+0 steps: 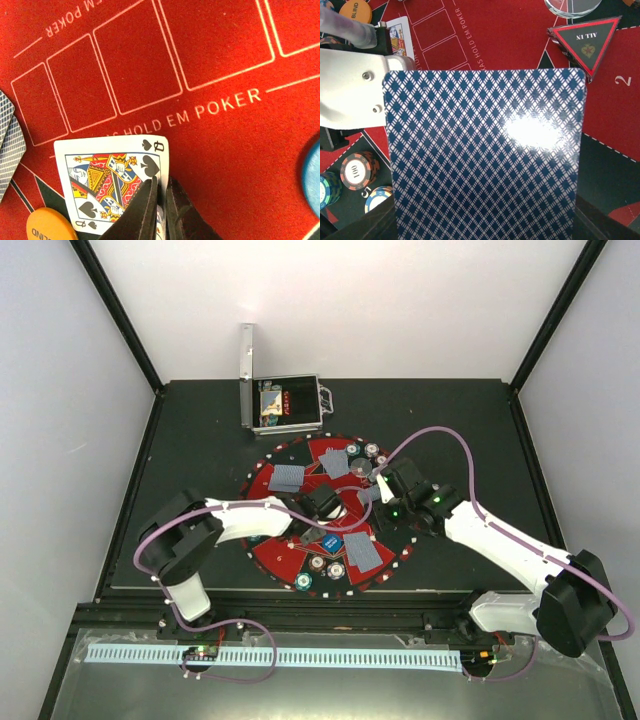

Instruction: Distribute texas hold em gaming equipment

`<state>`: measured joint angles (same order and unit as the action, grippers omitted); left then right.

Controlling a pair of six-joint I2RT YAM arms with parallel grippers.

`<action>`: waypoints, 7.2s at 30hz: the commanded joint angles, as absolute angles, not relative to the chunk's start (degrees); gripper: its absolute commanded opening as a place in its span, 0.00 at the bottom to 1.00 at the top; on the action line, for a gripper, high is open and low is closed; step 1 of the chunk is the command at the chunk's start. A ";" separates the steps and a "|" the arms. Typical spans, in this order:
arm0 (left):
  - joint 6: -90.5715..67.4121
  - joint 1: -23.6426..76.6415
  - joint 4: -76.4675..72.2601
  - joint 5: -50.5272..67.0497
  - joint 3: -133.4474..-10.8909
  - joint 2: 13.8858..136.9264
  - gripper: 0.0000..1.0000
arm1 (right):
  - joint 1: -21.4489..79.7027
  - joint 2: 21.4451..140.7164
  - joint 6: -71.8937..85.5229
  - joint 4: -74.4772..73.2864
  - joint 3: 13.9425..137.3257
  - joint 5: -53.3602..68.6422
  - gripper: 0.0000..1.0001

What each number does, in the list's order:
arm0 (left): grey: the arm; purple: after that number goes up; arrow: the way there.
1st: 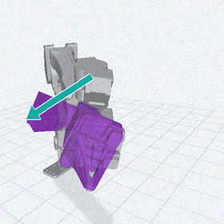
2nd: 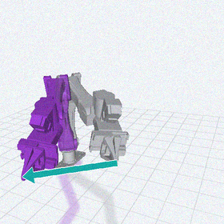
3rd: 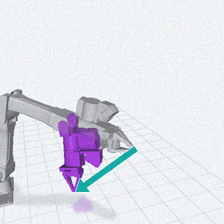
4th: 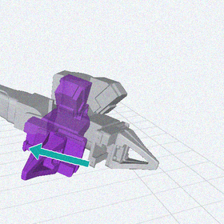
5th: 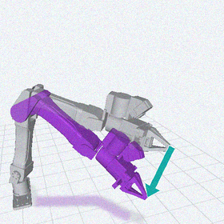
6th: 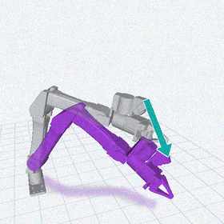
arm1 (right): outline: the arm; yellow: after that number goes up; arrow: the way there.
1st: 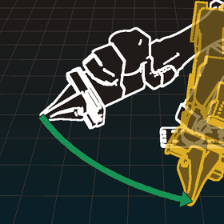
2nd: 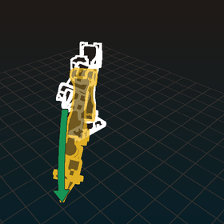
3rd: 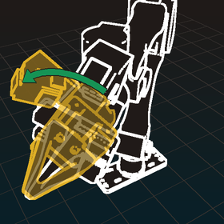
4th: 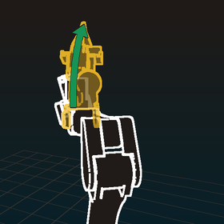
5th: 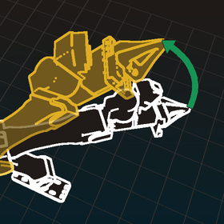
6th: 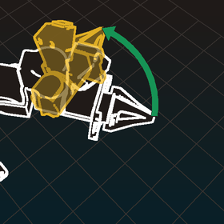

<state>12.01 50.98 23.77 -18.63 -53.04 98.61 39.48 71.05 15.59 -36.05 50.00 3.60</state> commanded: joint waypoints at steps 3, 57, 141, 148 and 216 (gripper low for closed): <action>14.17 50.27 22.90 -19.85 -55.46 100.50 0.11 | 39.16 70.49 16.17 -35.64 49.87 3.70 0.62; -28.31 29.02 16.78 50.74 -45.15 71.35 0.73 | 54.19 74.88 5.82 -33.71 54.13 10.42 0.63; -10.65 29.77 37.01 4.04 -56.66 66.90 0.02 | 51.19 71.72 15.32 -34.63 50.64 0.11 0.62; -8.99 39.31 36.72 -11.18 -61.31 76.19 0.01 | 49.21 70.60 16.16 -34.15 50.42 -0.59 0.62; 1.70 50.80 27.19 -19.07 -65.30 108.28 0.02 | 46.67 70.76 15.20 -34.92 50.84 0.75 0.62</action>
<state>1.54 50.39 27.03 -18.13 -63.64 105.82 46.46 71.42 16.03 -36.69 50.85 0.54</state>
